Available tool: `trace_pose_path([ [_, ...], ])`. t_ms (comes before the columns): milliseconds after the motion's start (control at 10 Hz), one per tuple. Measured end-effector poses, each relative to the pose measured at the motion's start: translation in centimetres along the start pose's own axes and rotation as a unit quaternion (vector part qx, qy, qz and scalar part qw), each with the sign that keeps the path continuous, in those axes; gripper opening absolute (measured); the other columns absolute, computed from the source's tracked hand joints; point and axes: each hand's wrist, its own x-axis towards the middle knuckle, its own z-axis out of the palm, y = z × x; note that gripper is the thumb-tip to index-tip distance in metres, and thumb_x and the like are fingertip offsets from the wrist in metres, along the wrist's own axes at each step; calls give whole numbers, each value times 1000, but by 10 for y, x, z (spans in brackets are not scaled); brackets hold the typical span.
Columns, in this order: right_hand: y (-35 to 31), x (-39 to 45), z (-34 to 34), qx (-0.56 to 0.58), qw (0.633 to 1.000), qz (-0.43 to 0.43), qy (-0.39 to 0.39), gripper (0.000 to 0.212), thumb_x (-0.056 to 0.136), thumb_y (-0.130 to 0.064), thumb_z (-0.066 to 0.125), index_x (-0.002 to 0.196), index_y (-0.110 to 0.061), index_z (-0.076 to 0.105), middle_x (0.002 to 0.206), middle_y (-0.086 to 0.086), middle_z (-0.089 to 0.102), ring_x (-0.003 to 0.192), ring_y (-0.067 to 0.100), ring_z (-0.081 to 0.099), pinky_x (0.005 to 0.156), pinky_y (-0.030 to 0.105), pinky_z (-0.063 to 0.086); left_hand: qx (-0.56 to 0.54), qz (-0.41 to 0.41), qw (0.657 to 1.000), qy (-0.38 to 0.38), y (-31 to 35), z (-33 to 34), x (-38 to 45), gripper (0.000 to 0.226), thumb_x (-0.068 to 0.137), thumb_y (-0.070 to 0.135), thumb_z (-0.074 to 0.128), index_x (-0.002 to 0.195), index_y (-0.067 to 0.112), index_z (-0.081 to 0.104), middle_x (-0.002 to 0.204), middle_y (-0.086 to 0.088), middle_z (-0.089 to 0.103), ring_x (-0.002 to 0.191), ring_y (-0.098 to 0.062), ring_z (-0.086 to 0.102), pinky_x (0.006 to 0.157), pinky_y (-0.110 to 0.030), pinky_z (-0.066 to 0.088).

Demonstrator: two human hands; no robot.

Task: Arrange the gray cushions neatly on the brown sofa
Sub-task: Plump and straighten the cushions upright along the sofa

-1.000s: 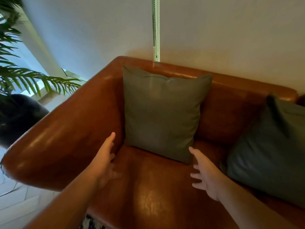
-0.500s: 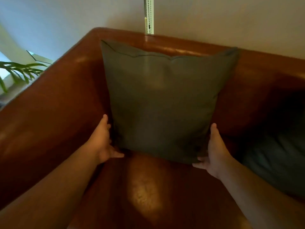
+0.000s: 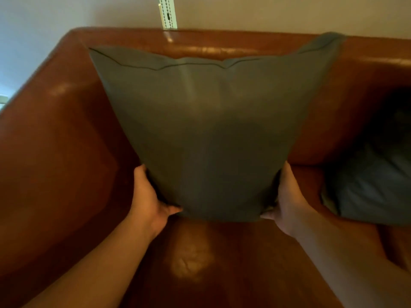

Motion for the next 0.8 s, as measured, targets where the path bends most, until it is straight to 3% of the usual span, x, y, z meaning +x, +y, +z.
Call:
trace_pose_path([
  [100,0,5,2,8,999,-38,2,80,84,-89,51,154,-54,40,172,-4,29,156,38,28,113,75,32,-26,23,999,-5,-3,5,0,45,94,62,47,116,39,78,113,12,81,119,-27,70,100,-71,50],
  [300,15,15,2,1,998,-56,-21,82,82,-91,50,155,-56,36,172,-7,29,157,36,28,116,75,31,-20,32,999,-37,-16,-7,14,44,97,64,41,98,49,82,108,19,81,121,-23,68,102,-68,50],
  [400,14,14,0,17,998,-59,-26,79,83,-90,52,154,-57,39,171,-9,30,158,35,27,116,75,31,-22,45,998,-39,-19,-9,11,42,97,63,43,109,48,80,119,19,78,123,-22,68,99,-70,51],
  [500,8,13,1,0,998,-56,-32,78,84,-90,48,155,-58,35,171,-5,31,157,36,28,116,73,33,-14,52,998,-27,-14,-1,6,42,97,65,44,105,48,81,115,19,79,124,-23,66,103,-69,49],
  [700,-6,7,-18,-70,997,2,-25,108,74,-99,42,165,-43,25,175,0,22,157,38,28,120,69,30,88,6,996,-4,-1,-4,-15,52,91,80,50,136,55,57,139,13,60,135,-34,56,100,-62,52],
  [800,-13,-13,-34,-99,995,-10,6,98,83,-94,32,166,-42,18,176,0,18,158,35,25,124,64,24,145,47,986,68,13,-8,-32,64,100,68,49,159,51,32,166,9,39,149,-39,41,106,-64,47],
])
